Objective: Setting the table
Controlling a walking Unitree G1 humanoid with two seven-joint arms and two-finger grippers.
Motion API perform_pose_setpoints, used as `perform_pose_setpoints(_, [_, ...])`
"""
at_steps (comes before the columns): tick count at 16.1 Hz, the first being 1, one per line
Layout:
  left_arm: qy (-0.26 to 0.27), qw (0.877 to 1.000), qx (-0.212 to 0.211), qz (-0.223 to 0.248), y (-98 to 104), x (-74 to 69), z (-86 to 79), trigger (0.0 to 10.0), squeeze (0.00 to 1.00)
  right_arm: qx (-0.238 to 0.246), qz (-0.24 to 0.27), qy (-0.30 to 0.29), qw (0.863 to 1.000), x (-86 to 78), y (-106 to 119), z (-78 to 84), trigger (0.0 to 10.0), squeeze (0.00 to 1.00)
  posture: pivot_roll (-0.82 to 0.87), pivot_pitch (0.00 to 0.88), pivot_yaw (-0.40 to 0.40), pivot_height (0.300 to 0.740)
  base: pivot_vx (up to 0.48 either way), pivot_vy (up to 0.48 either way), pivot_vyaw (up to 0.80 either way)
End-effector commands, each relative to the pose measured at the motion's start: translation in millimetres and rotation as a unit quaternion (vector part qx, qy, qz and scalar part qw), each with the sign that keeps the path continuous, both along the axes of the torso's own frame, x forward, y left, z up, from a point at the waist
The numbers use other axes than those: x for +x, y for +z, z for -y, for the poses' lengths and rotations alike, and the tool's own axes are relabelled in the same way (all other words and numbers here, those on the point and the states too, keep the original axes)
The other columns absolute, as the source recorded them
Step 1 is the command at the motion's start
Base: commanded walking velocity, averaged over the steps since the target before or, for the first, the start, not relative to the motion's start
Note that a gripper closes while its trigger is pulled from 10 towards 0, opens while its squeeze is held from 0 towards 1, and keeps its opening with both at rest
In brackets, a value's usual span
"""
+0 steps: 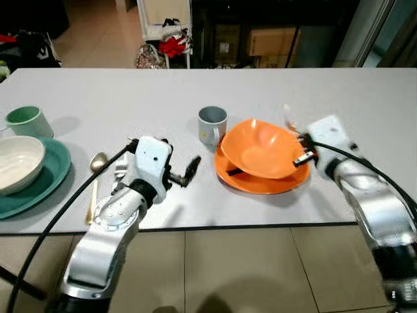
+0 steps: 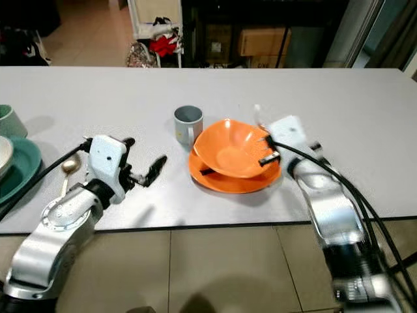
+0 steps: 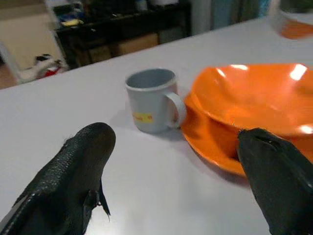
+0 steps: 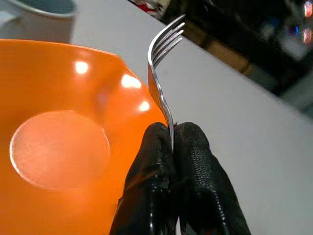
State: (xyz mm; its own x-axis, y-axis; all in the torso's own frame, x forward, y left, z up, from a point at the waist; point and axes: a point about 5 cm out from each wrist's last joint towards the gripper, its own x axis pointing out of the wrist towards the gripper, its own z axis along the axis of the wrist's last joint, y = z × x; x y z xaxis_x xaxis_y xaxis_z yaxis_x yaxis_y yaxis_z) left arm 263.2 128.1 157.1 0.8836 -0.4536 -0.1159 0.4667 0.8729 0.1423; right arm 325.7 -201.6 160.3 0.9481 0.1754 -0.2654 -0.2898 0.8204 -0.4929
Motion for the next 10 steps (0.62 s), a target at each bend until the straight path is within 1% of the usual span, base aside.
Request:
perform_pose_setpoints(1, [-0.031,1.000,0.004,-0.004,1.5,-4.7,5.4,10.0,0.00,-0.036,0.006,0.017,0.999,4.3,-0.3,0.3,10.0,0.00,0.11,0.000,0.004,0.740,0.000,0.000,0.00])
perform_pose_setpoints(2, [-0.072,0.997,0.008,-0.018,0.5,-8.3,10.6,10.0,0.00,-0.081,-0.005,0.038,0.996,12.0,-7.9,3.5,10.0,0.00,0.11,0.000,0.011,0.740,0.000,0.000,0.00])
perform_pose_setpoints(3, [-0.088,0.996,0.010,-0.024,0.4,-9.4,12.1,10.0,0.00,-0.123,-0.012,0.055,0.991,15.9,-12.1,4.5,10.0,0.00,0.11,0.000,0.013,0.740,0.000,0.000,0.00])
perform_pose_setpoints(4, [-0.099,0.995,0.013,-0.028,0.6,-9.9,12.8,10.0,0.00,-0.150,-0.018,0.072,0.986,19.3,-15.0,4.9,10.0,0.00,0.11,0.000,0.014,0.740,0.000,0.000,0.00])
perform_pose_setpoints(6, [-0.110,0.993,0.015,-0.030,0.8,-11.2,13.0,10.0,0.00,-0.166,-0.021,0.097,0.981,25.1,-16.3,3.9,10.0,0.00,0.12,0.000,0.010,0.740,0.000,0.000,0.00])
perform_pose_setpoints(8, [-0.111,0.993,0.019,-0.031,0.8,-12.3,11.5,10.0,0.00,-0.182,-0.015,0.137,0.974,28.6,-16.3,-2.2,10.0,0.00,0.13,0.000,0.001,0.740,0.000,0.000,0.00])
perform_pose_setpoints(10, [-0.114,0.993,0.021,-0.033,0.9,-13.3,11.7,10.0,0.00,-0.189,-0.018,0.145,0.971,32.3,-19.6,-2.7,10.0,0.00,0.13,0.000,-0.007,0.740,0.000,0.000,0.00])
